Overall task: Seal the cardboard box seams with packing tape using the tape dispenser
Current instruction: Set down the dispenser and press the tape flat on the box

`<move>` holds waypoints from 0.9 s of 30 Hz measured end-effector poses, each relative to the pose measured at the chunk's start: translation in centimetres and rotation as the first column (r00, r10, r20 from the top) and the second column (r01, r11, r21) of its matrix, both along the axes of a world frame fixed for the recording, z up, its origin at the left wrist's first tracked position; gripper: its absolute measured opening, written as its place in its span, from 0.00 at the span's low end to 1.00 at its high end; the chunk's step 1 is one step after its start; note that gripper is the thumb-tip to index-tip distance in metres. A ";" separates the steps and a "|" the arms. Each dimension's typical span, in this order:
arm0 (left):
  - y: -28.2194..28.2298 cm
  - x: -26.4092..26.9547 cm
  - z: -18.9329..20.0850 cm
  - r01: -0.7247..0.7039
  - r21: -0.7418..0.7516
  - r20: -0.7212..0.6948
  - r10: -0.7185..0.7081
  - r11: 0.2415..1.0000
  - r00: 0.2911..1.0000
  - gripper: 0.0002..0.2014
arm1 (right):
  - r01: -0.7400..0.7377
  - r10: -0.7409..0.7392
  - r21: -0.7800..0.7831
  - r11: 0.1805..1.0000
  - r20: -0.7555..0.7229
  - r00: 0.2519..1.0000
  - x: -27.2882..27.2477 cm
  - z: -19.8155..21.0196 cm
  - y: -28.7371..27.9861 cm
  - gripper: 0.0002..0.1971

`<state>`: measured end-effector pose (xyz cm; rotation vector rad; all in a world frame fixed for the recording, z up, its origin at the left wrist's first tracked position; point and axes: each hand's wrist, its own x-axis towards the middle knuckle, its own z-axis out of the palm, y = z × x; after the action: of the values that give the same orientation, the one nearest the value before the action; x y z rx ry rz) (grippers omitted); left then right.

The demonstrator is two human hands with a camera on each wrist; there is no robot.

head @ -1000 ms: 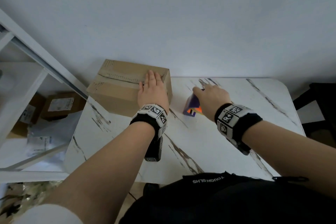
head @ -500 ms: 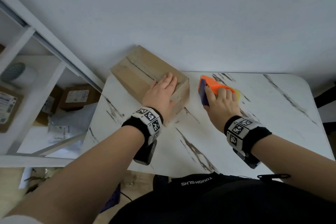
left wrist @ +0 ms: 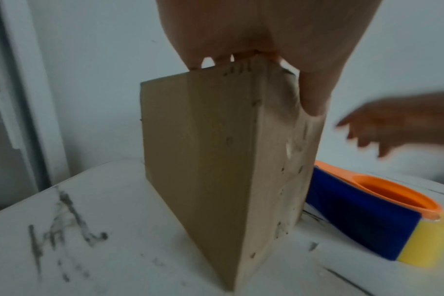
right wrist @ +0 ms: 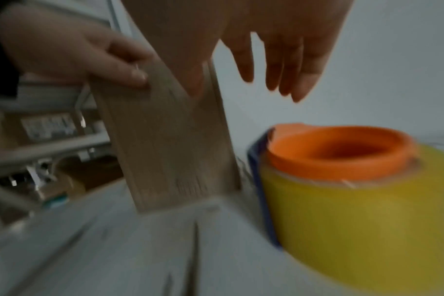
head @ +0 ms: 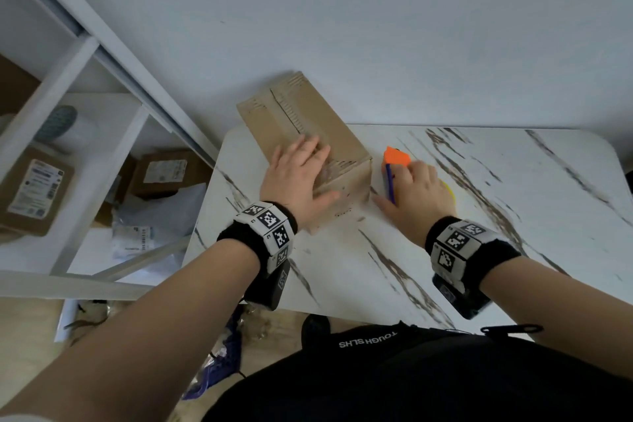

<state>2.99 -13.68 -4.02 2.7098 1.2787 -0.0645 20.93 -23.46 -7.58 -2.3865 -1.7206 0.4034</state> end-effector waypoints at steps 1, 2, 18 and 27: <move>0.0 -0.3 -0.1 -0.059 0.015 -0.009 0.059 0.998 0.998 0.41 | 0.007 0.000 0.134 0.991 -0.052 0.999 -0.5 0.7 0.5 0.31; -0.1 -0.6 -0.2 -0.112 0.016 -0.022 0.112 0.994 0.993 0.43 | -0.030 0.051 0.251 0.967 -0.079 0.996 -0.9 1.3 1.2 0.33; 1.3 -4.1 -0.3 0.027 -0.028 -0.117 -0.031 0.999 0.993 0.44 | -0.528 0.489 0.331 0.782 0.199 0.849 -5.7 2.2 4.3 0.16; 3.2 -6.2 -0.1 0.177 -0.022 -0.131 -0.179 0.984 0.975 0.52 | -0.612 0.590 0.298 0.733 0.169 0.789 -5.8 2.6 5.5 0.18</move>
<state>-3.22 -10.45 -4.09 2.8463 1.0584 -0.2748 15.13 -17.93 -4.94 -1.5695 -2.3533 0.0848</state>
